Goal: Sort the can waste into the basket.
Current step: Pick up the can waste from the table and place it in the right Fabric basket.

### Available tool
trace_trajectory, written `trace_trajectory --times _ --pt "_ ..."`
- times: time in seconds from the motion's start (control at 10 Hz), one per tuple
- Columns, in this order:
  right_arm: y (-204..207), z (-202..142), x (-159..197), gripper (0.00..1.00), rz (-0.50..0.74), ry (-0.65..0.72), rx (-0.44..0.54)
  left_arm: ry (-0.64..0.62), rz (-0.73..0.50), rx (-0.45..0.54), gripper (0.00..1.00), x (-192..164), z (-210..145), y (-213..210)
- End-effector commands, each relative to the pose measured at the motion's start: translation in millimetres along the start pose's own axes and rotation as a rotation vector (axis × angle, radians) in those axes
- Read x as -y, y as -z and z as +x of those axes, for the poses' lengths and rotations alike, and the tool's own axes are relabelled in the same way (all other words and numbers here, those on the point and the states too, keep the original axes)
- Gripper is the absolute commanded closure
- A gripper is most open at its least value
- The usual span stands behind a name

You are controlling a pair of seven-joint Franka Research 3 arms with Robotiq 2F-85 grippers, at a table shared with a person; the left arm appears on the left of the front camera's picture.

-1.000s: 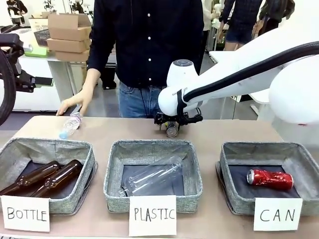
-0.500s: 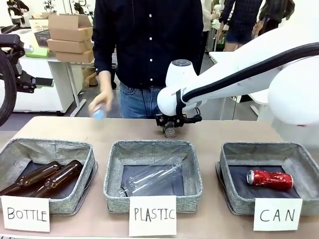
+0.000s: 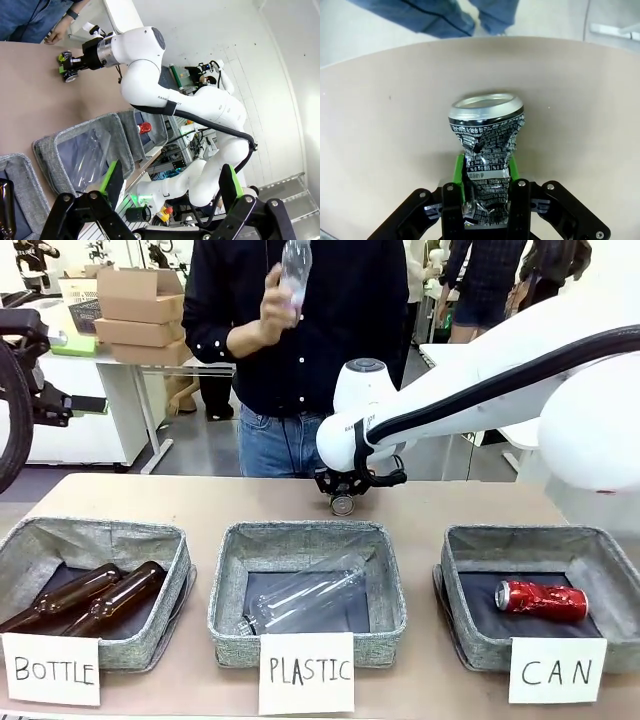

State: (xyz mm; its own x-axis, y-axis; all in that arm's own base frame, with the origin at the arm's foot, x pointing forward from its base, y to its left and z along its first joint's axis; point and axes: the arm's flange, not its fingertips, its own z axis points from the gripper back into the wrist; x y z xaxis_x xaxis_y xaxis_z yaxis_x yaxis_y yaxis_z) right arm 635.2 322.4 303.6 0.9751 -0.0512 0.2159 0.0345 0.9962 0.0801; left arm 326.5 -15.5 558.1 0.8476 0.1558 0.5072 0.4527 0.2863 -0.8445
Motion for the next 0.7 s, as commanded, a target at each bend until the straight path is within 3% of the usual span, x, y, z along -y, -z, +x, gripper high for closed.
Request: trace_trajectory --times 0.0,0.2,0.4,0.6 --pt "-2 -3 4 1.00 -0.056 0.041 0.028 0.011 -0.017 0.006 0.00 1 2 -1" --pt "-49 -12 25 1.00 0.001 0.045 0.017 0.011 -0.017 0.006 0.00 1 2 -1" --pt "-154 -64 80 1.00 0.065 -0.015 0.054 0.011 -0.017 0.006 0.00 1 2 -1" --pt "-190 -121 120 1.00 0.047 -0.091 -0.009 0.011 -0.017 0.006 0.00 1 2 -1"
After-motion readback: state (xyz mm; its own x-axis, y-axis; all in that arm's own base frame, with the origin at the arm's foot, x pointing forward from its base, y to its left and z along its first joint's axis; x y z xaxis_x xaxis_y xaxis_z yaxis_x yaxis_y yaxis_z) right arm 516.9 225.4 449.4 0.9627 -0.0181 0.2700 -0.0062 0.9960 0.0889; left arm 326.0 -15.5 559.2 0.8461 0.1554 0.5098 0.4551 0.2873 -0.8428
